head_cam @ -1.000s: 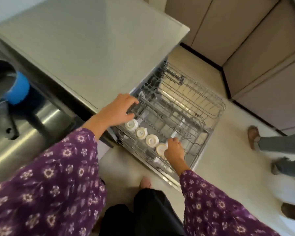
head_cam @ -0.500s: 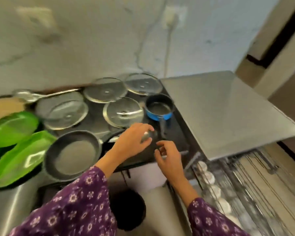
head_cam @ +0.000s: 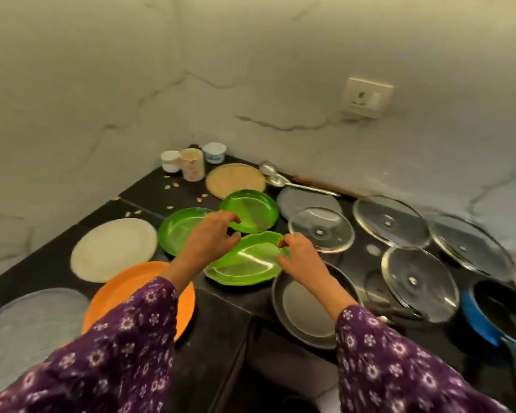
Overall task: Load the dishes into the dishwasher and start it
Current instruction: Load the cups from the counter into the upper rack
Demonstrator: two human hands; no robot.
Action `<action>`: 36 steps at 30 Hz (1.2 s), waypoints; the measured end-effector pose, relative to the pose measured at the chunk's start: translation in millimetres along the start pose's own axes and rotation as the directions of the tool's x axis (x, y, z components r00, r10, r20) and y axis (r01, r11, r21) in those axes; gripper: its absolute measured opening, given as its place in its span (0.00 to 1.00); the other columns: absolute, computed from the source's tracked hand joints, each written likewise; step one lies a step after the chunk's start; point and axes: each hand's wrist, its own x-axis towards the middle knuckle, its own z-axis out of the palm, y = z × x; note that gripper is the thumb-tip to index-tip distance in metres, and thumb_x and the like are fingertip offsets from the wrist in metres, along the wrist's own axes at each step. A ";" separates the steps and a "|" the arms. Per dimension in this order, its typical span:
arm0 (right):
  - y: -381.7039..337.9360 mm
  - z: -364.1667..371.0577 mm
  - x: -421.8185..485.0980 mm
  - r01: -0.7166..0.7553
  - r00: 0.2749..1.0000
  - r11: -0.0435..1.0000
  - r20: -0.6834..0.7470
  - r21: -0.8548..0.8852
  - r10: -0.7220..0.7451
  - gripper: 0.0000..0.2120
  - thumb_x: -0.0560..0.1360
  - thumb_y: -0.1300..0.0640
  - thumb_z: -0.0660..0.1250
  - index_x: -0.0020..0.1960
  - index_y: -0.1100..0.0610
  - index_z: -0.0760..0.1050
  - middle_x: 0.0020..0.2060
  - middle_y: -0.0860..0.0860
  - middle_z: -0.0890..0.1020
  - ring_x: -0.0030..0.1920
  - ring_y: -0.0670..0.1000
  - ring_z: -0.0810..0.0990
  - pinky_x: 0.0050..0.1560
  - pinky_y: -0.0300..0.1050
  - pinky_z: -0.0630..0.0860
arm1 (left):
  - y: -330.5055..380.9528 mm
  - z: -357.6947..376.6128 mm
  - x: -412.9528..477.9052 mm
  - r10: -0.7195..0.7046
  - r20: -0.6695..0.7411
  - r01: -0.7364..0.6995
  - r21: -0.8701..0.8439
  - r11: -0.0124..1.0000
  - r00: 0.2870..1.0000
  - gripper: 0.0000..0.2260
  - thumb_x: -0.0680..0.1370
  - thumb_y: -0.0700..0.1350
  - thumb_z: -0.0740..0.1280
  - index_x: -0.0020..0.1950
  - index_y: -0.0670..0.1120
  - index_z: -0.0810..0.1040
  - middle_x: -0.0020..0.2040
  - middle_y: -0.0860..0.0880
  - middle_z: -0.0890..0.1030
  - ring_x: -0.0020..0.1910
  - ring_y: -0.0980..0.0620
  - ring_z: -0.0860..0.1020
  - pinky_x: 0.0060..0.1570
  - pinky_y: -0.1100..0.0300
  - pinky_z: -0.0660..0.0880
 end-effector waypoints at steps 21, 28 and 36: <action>-94.2 122.9 276.8 0.133 0.927 0.898 0.372 -0.419 0.037 0.18 0.78 0.62 0.58 0.67 0.57 0.71 0.62 0.58 0.75 0.66 0.60 0.69 0.62 0.51 0.70 | -216.4 -44.9 116.9 -0.339 -0.091 0.340 0.001 0.940 0.936 0.24 0.75 0.49 0.68 0.68 0.46 0.67 0.64 0.45 0.73 0.61 0.46 0.73 0.58 0.48 0.73; -85.8 158.7 319.9 0.219 0.876 0.851 0.481 -0.477 0.044 0.14 0.71 0.65 0.69 0.56 0.63 0.76 0.53 0.60 0.80 0.56 0.60 0.79 0.51 0.50 0.76 | -243.5 -19.4 196.1 -0.372 -0.026 0.371 -0.050 0.927 0.928 0.35 0.72 0.54 0.72 0.72 0.43 0.60 0.69 0.41 0.67 0.67 0.42 0.69 0.63 0.47 0.71; -72.8 173.8 342.4 0.211 0.863 0.862 0.502 -0.461 0.058 0.17 0.67 0.64 0.75 0.54 0.61 0.76 0.51 0.58 0.80 0.52 0.57 0.80 0.48 0.45 0.74 | -265.1 5.5 270.6 -0.426 -0.051 0.412 -0.174 0.894 0.903 0.44 0.69 0.52 0.76 0.75 0.40 0.53 0.70 0.41 0.64 0.69 0.41 0.66 0.65 0.45 0.68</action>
